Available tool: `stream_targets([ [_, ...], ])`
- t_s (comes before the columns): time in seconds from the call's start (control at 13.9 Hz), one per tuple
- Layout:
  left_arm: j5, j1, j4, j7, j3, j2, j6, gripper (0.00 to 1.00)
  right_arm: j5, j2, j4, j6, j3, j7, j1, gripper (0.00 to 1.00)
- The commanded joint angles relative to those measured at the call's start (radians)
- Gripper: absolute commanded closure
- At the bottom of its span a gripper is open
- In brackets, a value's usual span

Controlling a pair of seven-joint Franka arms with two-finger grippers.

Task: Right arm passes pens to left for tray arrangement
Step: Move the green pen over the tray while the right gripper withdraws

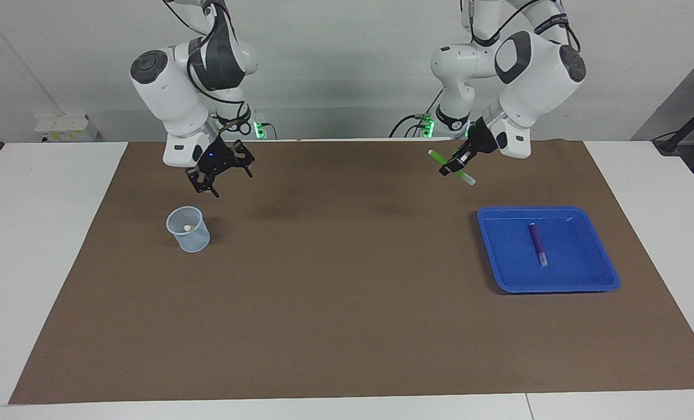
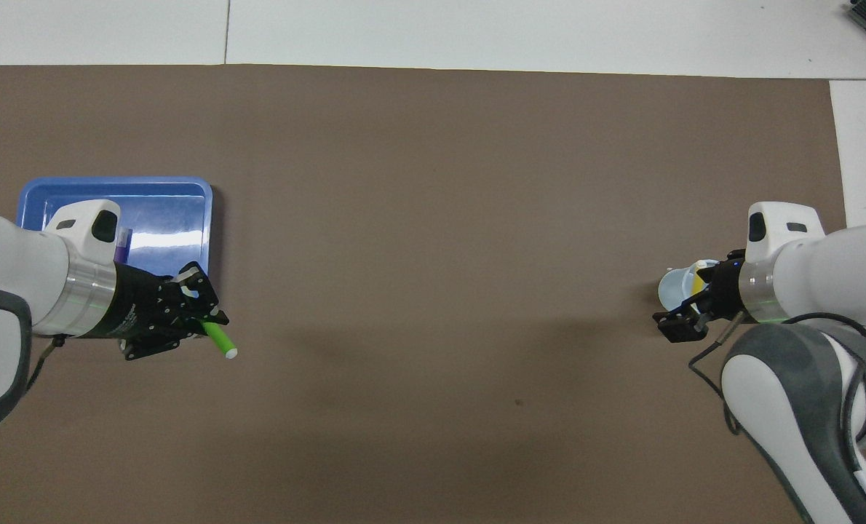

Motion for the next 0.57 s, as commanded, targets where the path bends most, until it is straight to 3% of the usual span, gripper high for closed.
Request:
stream_targets([
  [0.0,0.089,0.062,0.008,0.175,-0.006,-0.015,-0.055,1.0,-0.052,0.052,0.0,0.063,0.012,-0.053,-0.024,0.0],
  [0.14,0.169,0.101,0.008,0.31,-0.006,-0.016,-0.067,1.0,-0.101,0.121,0.011,0.152,0.012,-0.093,-0.038,0.0],
  [0.36,0.276,0.164,0.008,0.482,-0.006,-0.015,-0.064,1.0,-0.116,0.193,0.034,0.235,0.007,-0.067,-0.051,0.23],
  [0.5,0.319,0.196,0.007,0.585,-0.006,-0.01,-0.058,1.0,-0.118,0.228,0.08,0.218,0.01,-0.056,-0.102,0.26],
])
